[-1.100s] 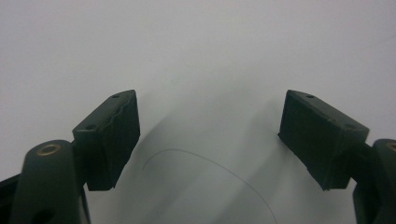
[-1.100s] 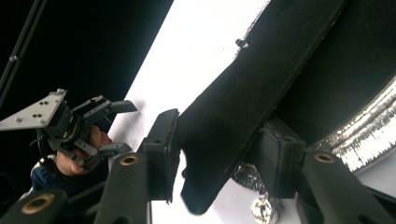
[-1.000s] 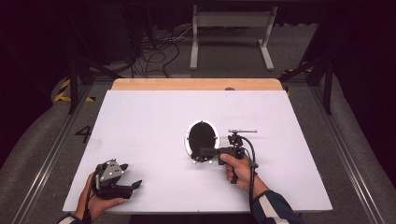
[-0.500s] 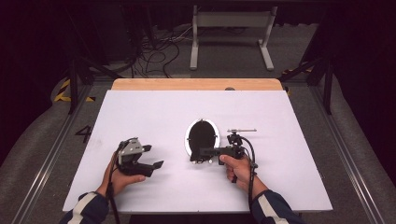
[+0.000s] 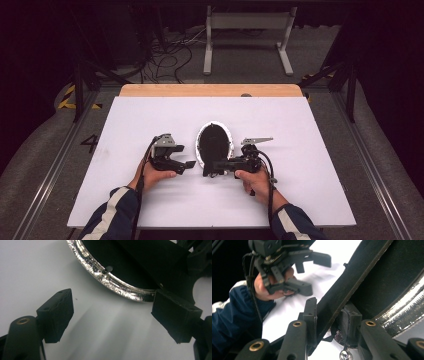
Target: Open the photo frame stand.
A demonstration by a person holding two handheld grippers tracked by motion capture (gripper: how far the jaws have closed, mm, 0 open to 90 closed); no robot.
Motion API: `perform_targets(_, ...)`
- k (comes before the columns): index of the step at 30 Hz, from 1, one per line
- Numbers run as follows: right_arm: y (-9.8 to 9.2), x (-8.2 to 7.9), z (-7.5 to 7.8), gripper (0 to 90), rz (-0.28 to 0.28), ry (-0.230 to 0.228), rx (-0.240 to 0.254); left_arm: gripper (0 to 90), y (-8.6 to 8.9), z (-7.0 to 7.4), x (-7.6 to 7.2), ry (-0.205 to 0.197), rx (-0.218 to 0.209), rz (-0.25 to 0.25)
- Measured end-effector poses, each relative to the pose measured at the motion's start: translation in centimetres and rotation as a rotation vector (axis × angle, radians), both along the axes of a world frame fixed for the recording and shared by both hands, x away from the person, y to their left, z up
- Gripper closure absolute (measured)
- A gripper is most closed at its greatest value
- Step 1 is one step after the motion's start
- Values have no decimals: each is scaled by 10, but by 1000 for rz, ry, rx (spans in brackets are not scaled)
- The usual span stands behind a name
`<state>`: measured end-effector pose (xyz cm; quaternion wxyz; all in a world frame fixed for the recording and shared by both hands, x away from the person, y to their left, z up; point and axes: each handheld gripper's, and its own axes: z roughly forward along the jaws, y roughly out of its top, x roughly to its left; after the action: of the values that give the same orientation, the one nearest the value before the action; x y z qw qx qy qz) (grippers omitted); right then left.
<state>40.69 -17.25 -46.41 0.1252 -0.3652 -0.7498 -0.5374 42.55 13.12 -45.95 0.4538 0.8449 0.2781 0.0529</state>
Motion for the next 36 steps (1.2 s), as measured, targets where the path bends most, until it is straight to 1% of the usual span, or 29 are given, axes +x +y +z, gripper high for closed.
perform_targets(1, 0, 0, 0, 705, 0, 0, 0, 179, 0, 0, 0, 0, 0, 0)
perform_targets(2, 0, 0, 1, 709, 15, -20, -6, 179, -2, 0, 1, -6, 1, 8)
perform_targets(4, 0, -1, 1, 716, 27, -31, -10, 178, -7, -1, 5, 18, -18, 0)
perform_targets(5, 0, -1, 2, 716, 29, -40, -15, 175, -9, -1, 6, 30, -31, 0)
perform_targets(6, 0, -2, 2, 716, 31, -46, -17, 174, -10, -1, 8, 31, -45, -9)
perform_targets(7, 1, -3, 2, 717, 34, -54, -18, 173, -12, -1, 10, 47, -59, -10)
perform_targets(9, 0, -3, 2, 720, 41, -69, -20, 167, -16, -1, 13, 52, -71, -28)
perform_targets(10, 0, -4, 2, 721, 43, -72, -23, 168, -18, -1, 13, 71, -89, -23)
perform_targets(13, 0, -5, 2, 724, 48, -80, -23, 199, -22, -2, 14, 73, -86, -31)
perform_targets(16, -2, -7, 3, 728, 55, -91, -34, 225, -21, -3, 16, 107, -126, -39)
perform_targets(18, -1, -8, 4, 729, 64, -109, -45, 281, -20, -2, 16, 122, -153, -63)
perform_targets(19, -1, -9, 5, 729, 67, -112, -47, 266, -20, 0, 16, 133, -148, -91)
perform_targets(20, -1, -9, 5, 732, 70, -120, -55, 266, -20, 0, 16, 133, -148, -91)
perform_targets(21, 0, -10, 6, 734, 74, -126, -61, 266, -21, 1, 16, 133, -137, -123)
perform_targets(24, -1, -12, 7, 739, 72, -125, -62, 280, -21, 2, 15, 136, -140, -124)
perform_targets(25, -1, -12, 6, 739, 69, -120, -61, 285, -22, 4, 15, 127, -133, -123)
perform_targets(26, -1, -12, 6, 739, 69, -120, -61, 293, -22, 4, 15, 127, -133, -123)
perform_targets(27, -2, -12, 6, 740, 66, -115, -60, 293, -22, 4, 15, 113, -131, -124)
perform_targets(28, -3, -12, 6, 739, 62, -111, -61, 320, -22, 5, 14, 116, -132, -116)
perform_targets(29, -4, -13, 6, 741, 61, -111, -67, 405, -20, 5, 15, 124, -137, -119)
perform_targets(30, -4, -13, 6, 741, 61, -111, -67, 447, -20, 5, 15, 124, -137, -119)
perform_targets(31, -4, -14, 7, 741, 60, -117, -72, 447, -20, 6, 15, 122, -134, -128)
perform_targets(32, -5, -14, 7, 745, 59, -121, -78, 505, -19, 6, 15, 125, -126, -137)
perform_targets(33, -6, -14, 7, 751, 58, -123, -82, 551, -20, 5, 14, 130, -128, -149)
perform_targets(34, -6, -14, 7, 761, 53, -126, -86, 559, -21, 5, 13, 117, -120, -161)
perform_targets(36, -8, -14, 7, 766, 42, -124, -89, 581, -23, 8, 10, 92, -120, -151)
